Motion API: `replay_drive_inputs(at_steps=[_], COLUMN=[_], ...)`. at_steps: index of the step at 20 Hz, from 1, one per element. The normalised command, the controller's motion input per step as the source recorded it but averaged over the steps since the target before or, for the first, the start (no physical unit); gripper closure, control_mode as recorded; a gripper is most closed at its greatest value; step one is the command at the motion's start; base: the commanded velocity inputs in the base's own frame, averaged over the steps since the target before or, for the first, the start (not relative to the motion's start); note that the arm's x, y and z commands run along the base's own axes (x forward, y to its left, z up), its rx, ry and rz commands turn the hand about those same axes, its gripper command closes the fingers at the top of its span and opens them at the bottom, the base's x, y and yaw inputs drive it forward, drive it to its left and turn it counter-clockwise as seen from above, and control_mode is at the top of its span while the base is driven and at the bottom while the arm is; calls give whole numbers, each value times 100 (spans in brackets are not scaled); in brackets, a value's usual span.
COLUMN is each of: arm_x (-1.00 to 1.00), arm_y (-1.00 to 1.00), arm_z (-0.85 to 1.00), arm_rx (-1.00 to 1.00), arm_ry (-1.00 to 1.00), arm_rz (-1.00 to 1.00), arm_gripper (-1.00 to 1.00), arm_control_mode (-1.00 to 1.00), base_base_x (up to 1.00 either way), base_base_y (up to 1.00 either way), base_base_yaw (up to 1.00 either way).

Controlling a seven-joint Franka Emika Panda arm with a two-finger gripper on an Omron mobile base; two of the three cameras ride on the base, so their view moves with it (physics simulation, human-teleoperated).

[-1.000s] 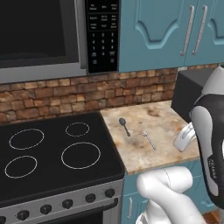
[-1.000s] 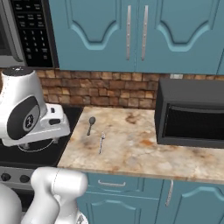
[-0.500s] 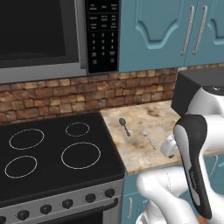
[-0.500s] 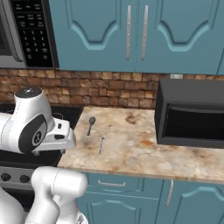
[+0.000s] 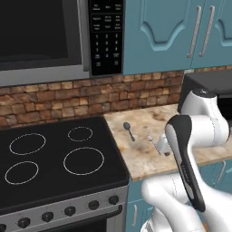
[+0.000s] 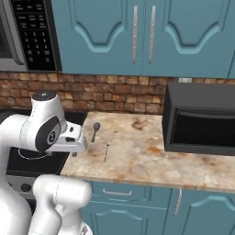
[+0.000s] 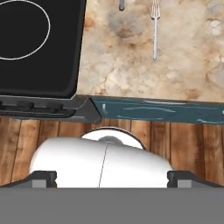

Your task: Organize the utensils by type. Pick up the wooden spoons from the counter and place them in the open cabinet. Then pick up the metallic utensils from the counter and place them in the open drawer.

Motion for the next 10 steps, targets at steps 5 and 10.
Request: replay_drive_inputs(at_steps=[5,10], arm_x=[75,79], arm_y=[-26,-24], arm_z=[-14,-28], arm_rx=[0,0], arm_ry=[8,5], arm_rz=[0,-1], arm_gripper=[-100,-100], arm_control_mode=[-100,-100], base_base_x=[0,0], base_base_y=[0,0], base_base_yaw=[0,0])
